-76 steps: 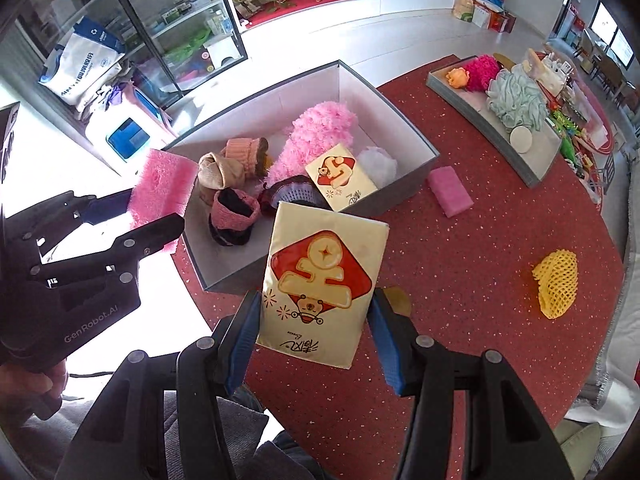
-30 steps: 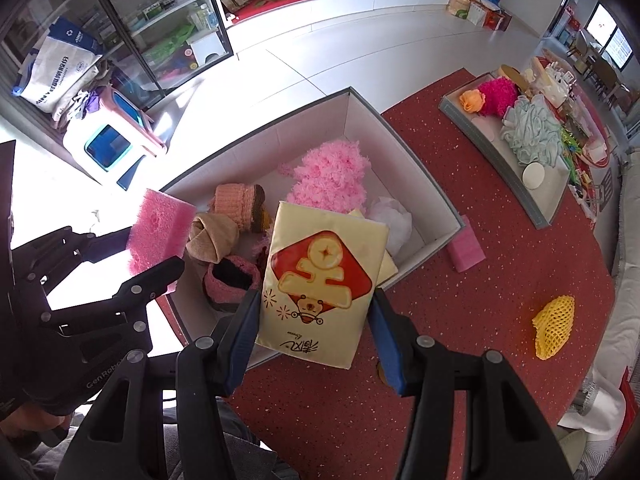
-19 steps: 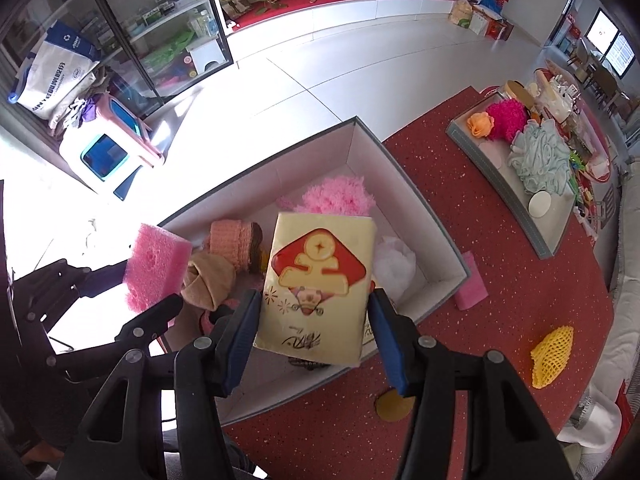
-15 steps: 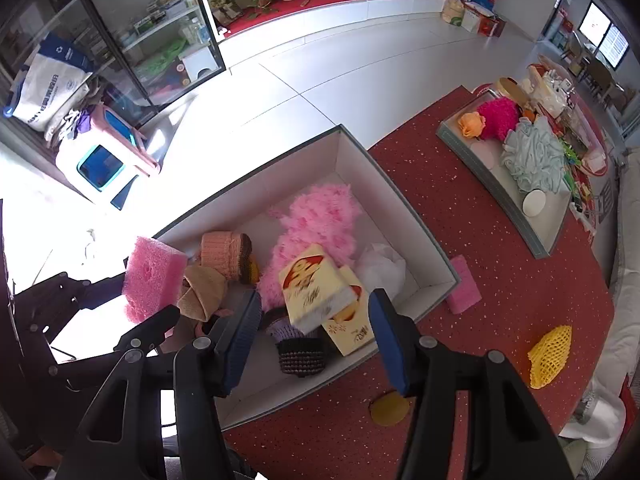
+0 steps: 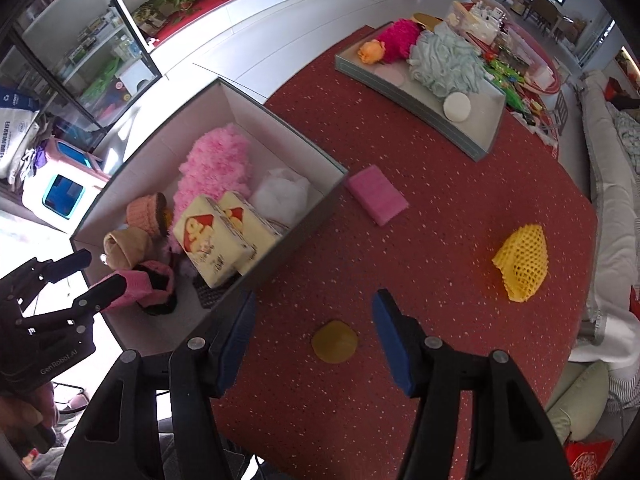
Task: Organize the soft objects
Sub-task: 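Open both tools to drop the pink sponge and tissue pack into the box, then move the left tool over the yellow round sponge while the right tool heads to the pink sponge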
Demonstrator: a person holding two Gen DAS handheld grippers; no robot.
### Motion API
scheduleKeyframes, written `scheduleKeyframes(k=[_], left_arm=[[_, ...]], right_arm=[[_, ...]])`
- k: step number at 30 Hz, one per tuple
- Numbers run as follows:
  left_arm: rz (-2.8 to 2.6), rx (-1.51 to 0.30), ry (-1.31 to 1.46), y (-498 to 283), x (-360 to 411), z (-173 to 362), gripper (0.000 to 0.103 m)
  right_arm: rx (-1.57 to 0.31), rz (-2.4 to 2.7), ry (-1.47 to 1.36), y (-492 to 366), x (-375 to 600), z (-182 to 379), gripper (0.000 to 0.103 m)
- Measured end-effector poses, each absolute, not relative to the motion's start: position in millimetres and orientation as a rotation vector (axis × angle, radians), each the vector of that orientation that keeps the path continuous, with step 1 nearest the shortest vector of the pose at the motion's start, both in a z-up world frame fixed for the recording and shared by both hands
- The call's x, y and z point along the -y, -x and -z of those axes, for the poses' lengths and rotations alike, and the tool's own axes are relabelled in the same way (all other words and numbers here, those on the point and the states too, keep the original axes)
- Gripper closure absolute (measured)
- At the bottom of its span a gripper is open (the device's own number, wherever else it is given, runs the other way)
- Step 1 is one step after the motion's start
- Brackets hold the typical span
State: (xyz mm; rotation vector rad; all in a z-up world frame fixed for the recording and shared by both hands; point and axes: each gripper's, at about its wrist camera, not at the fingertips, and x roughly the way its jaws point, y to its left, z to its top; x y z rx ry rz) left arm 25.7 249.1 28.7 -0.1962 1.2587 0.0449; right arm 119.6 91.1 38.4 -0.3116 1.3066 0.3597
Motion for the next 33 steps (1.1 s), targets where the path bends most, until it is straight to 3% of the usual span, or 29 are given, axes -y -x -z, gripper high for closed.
scheduleKeyframes(k=[11,17,25,26,28,33], left_arm=[[0.192,-1.253,0.052,-16,-108,-41,0.039],[0.233,-1.265,-0.152,-21,-27,12,0.039],[0.107,-1.303,-0.121,-45,7,65,0.039],[0.091,-1.293,-0.125,-45,9,69,0.037],[0.049,-1.28,-0.137,-49,10,74,0.02],[-0.065,-1.271,-0.067,-57,-1,80,0.021]], right_arm=[[-1.337,-0.317,0.333,-137,-10,-16,0.039],[-1.34,-0.398,0.368,-160,19,4,0.039],[-1.364,-0.505,0.405,-187,42,39,0.039],[-1.366,-0.521,0.401,-191,43,42,0.039],[-1.367,-0.552,0.4,-197,41,48,0.037],[-1.362,-0.613,0.442,-213,28,61,0.036]])
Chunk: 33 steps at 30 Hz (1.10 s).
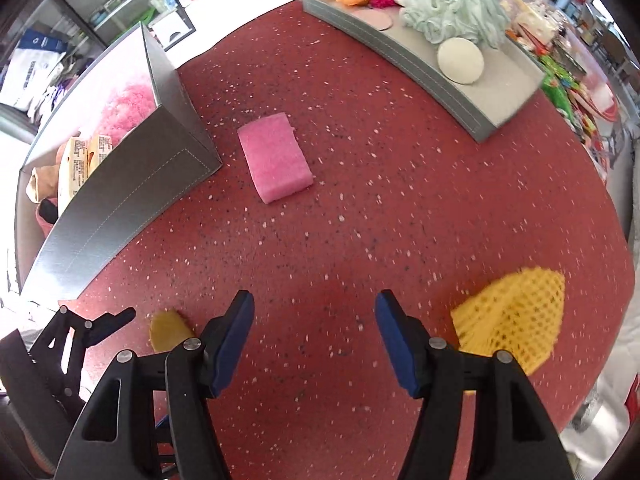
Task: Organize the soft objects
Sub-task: 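Move the left tool over the yellow round sponge while the right tool heads to the pink sponge, then close the left tool on the yellow round sponge while the right tool approaches the pink sponge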
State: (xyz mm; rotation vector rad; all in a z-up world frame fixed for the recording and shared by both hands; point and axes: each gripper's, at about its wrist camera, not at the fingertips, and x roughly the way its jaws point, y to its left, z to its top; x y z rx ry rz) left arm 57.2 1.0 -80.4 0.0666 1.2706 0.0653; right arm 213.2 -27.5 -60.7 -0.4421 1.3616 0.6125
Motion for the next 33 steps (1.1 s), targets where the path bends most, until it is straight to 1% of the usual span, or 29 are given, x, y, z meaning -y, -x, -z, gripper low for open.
scheduleKeyframes(k=[2,6,8,9,11,12,13,18,20,24,28,30,31,33], left_arm=[[-0.094,-1.302,-0.044,-64,-3,89,0.02],[-0.094,-1.285,0.041,-70,-13,91,0.02],[-0.078,-1.282,0.072,-70,-13,91,0.026],[-0.074,-1.277,0.076,-70,-12,89,0.031],[-0.068,-1.266,0.078,-68,-8,88,0.046],[-0.068,-1.262,0.075,-67,-8,86,0.051],[-0.063,-1.262,0.076,-66,-8,86,0.053],[-0.034,-1.261,0.097,-61,-11,82,0.053],[-0.026,-1.263,0.138,-60,-18,82,0.055],[-0.015,-1.268,0.137,-56,-26,85,0.055],[-0.011,-1.277,0.118,-55,-28,85,0.055],[-0.018,-1.285,0.082,-55,-23,86,0.055],[-0.023,-1.287,0.069,-55,-21,85,0.055],[-0.032,-1.29,0.058,-55,-18,85,0.055]], right_arm=[[-1.363,-0.638,0.449,-220,20,65,0.036],[-1.357,-0.67,0.476,-234,1,72,0.036],[-1.35,-0.685,0.484,-239,-10,74,0.036],[-1.348,-0.692,0.491,-242,-16,76,0.036],[-1.35,-0.708,0.508,-245,-28,80,0.036],[-1.35,-0.717,0.519,-247,-36,83,0.036],[-1.346,-0.721,0.535,-248,-43,86,0.036],[-1.305,-0.746,0.635,-248,-79,101,0.036],[-1.281,-0.725,0.671,-249,-87,104,0.036],[-1.367,-0.725,0.627,-256,-87,118,0.039],[-1.348,-0.717,0.61,-249,-86,121,0.038],[-1.361,-0.708,0.525,-244,-79,119,0.029],[-1.372,-0.696,0.469,-243,-76,119,0.022],[-1.387,-0.612,0.336,-241,-61,120,0.019]])
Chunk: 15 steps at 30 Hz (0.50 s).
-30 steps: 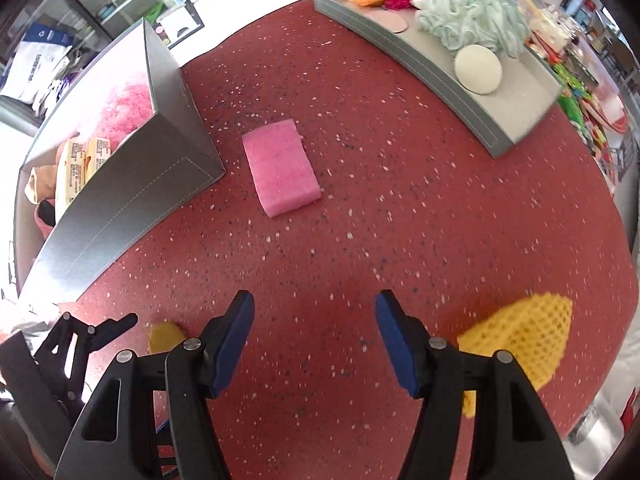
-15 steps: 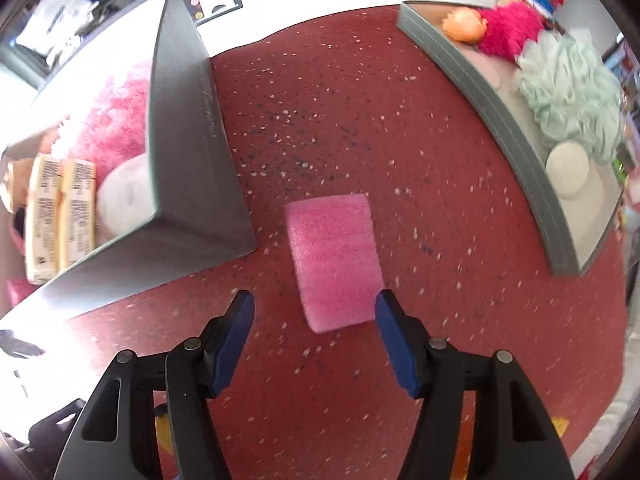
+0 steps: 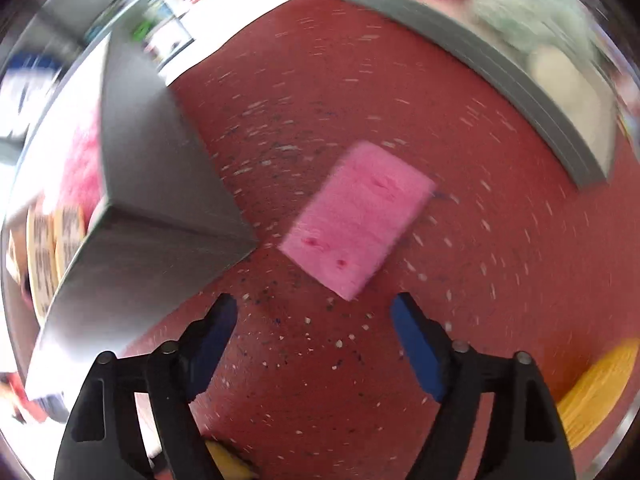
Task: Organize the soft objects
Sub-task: 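Close the left tool on the yellow round sponge while the right tool approaches the pink sponge, then grasp the pink sponge on the table with the right tool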
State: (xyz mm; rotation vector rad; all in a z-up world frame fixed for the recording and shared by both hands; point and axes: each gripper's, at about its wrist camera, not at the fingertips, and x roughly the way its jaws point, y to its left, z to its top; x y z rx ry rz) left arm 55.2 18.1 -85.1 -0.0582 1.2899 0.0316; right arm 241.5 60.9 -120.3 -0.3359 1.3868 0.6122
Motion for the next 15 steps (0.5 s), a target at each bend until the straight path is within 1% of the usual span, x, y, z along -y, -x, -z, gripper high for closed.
scheduleKeyframes(k=[4,13,15], left_arm=[[-0.04,-1.294,0.056,-56,-17,84,0.054],[-0.027,-1.29,0.047,-52,-15,84,0.054],[-0.019,-1.295,0.049,-54,-15,84,0.054]], right_arm=[[-1.371,-0.339,0.166,-240,-36,124,0.018],[-1.41,-0.346,0.094,-237,-43,124,0.017],[-1.452,-0.417,0.034,-231,-42,121,0.021]])
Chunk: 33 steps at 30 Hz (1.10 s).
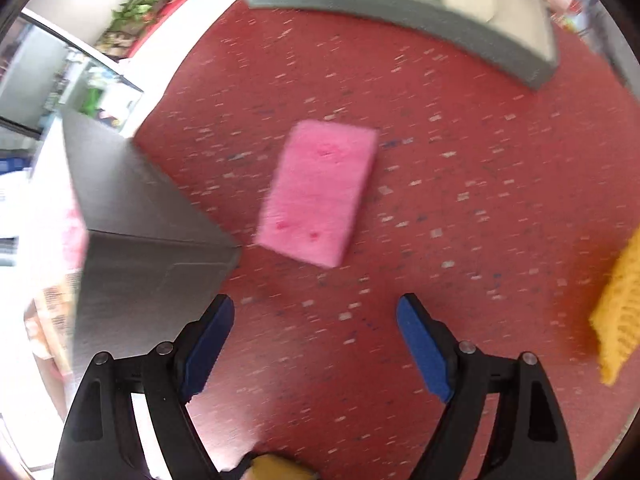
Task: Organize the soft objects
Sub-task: 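Grasp the pink sponge on the table with the right tool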
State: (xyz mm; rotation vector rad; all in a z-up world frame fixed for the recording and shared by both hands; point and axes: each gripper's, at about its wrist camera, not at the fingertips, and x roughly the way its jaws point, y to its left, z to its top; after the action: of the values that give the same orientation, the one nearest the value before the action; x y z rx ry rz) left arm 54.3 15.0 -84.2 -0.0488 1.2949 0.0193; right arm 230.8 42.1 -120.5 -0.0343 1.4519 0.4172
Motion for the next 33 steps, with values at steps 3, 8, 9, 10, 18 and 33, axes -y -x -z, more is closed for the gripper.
scheduleKeyframes(k=[3,8,9,10,18,33], left_arm=[[-0.029,-1.298,0.067,-51,-21,83,0.054],[-0.053,-1.301,0.082,-53,-31,85,0.054],[-0.053,-1.301,0.082,-52,-37,87,0.054],[-0.053,-1.301,0.084,-53,-39,88,0.054],[-0.027,-1.297,0.055,-48,-31,88,0.054],[0.085,-1.283,0.224,-25,-50,62,0.063]], right_arm=[[-1.509,-0.47,-0.076,-239,-36,117,0.029],[-1.475,-0.448,-0.067,-267,-36,99,0.029],[-1.468,-0.443,-0.045,-271,-40,96,0.029],[-1.457,-0.436,-0.022,-274,-46,95,0.029],[-1.471,-0.362,0.042,-287,-63,101,0.03],[-1.42,-0.393,0.069,-244,-6,76,0.054]])
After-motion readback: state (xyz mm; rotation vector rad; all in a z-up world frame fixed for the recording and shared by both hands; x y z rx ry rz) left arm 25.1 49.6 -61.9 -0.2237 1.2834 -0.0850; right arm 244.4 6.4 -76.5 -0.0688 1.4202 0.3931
